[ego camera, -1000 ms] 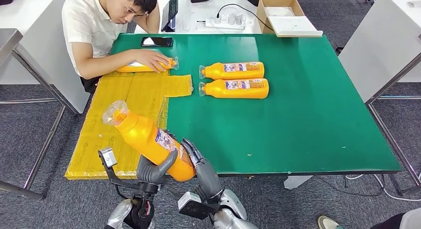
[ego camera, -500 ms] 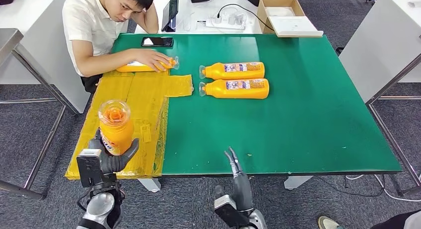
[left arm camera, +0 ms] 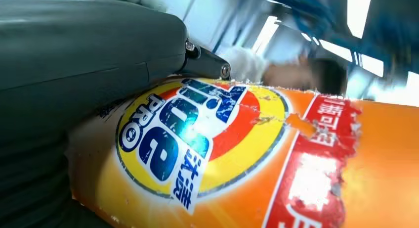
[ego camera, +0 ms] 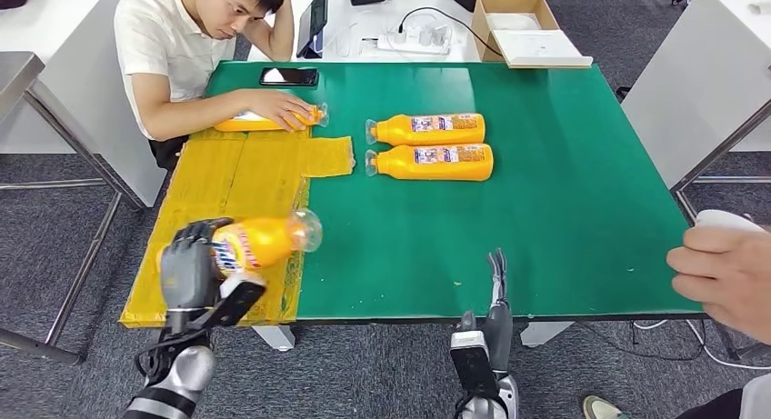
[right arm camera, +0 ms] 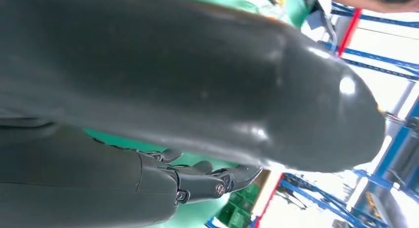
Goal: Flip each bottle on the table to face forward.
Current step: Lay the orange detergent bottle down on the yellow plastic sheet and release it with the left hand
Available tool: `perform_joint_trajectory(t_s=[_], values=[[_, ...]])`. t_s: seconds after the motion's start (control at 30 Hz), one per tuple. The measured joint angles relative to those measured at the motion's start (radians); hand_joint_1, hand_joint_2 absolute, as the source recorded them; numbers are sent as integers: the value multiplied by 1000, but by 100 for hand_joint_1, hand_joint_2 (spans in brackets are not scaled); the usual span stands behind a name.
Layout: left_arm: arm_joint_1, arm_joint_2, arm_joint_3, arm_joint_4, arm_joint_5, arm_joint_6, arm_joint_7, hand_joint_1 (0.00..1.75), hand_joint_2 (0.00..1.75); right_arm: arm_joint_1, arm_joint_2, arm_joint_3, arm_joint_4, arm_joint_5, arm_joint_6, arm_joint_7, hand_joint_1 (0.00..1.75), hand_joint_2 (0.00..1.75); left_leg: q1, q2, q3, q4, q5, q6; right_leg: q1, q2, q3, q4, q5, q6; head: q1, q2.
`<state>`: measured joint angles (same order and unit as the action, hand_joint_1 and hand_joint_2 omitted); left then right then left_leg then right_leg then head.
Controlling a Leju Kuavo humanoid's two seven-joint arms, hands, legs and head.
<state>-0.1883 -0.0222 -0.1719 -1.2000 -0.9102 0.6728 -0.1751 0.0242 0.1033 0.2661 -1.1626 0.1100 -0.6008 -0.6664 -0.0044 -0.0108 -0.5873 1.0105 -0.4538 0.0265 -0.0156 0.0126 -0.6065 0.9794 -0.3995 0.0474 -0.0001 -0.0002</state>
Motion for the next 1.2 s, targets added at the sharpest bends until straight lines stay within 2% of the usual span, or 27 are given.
perform_joint_trajectory(t_s=[0.07,0.2,0.33,0.43,0.47,0.57,0.6,0.7,0.83,0.9,1.0,1.1,1.2], values=[[-88,-4,-13,145,-135,-45,76,175,175,-11,17,-1,-2,15,28,0,0,0,0,1,0,0,1,0,0,0,0,0,1,0,0,0],[-245,-20,-19,427,-102,-139,106,175,175,-35,48,21,9,17,70,0,0,0,0,2,0,0,3,-1,0,1,0,1,3,-2,0,0],[-350,-24,-12,598,-57,-204,117,175,175,-52,66,40,29,-15,98,0,0,0,0,0,1,0,3,-1,0,-1,2,1,3,-2,0,0],[-398,-24,-11,679,-60,-220,138,175,175,-60,72,42,37,-31,110,0,0,0,0,0,3,0,2,-1,0,-1,3,1,3,-2,0,0],[-410,-24,-11,699,-61,-224,141,154,175,-61,73,42,39,-34,113,0,0,0,0,0,3,0,2,-1,0,-1,4,1,2,-2,0,0],[-437,-25,-10,742,-56,-247,144,27,175,-64,75,42,45,-37,119,0,0,0,0,1,5,0,2,-1,0,-1,5,1,2,-2,0,0],[-444,-25,-9,753,-50,-268,141,4,131,-65,76,42,47,-37,122,0,0,0,0,1,6,0,2,-1,0,-1,6,1,2,-2,0,0],[-465,-25,3,775,-2,-399,98,0,0,-69,77,41,50,-33,134,0,0,0,0,1,9,0,3,-2,0,-1,9,1,2,-2,0,0],[-486,-23,38,778,117,-659,-42,0,0,-78,77,39,52,-22,142,0,0,0,0,-5,14,-1,3,-2,0,-4,16,2,0,-1,0,0],[-489,-21,47,776,151,-750,-97,0,0,-85,76,39,53,-19,143,0,0,0,0,-7,16,-1,3,-2,0,-6,19,2,-1,-1,0,0],[-486,-15,55,766,185,-838,-157,0,0,-91,72,41,54,-16,136,0,0,0,0,-8,17,-1,3,-2,0,-6,20,2,-1,-1,0,0],[-471,-12,57,744,213,-856,-201,0,0,-94,68,42,54,-14,122,0,0,0,0,-7,17,-1,4,-2,-1,-6,20,2,0,0,0,0],[-430,-18,59,691,273,-789,-253,0,131,-94,63,42,54,-10,96,0,0,0,-1,-7,17,-1,4,-2,-1,-6,19,2,0,0,0,0]])
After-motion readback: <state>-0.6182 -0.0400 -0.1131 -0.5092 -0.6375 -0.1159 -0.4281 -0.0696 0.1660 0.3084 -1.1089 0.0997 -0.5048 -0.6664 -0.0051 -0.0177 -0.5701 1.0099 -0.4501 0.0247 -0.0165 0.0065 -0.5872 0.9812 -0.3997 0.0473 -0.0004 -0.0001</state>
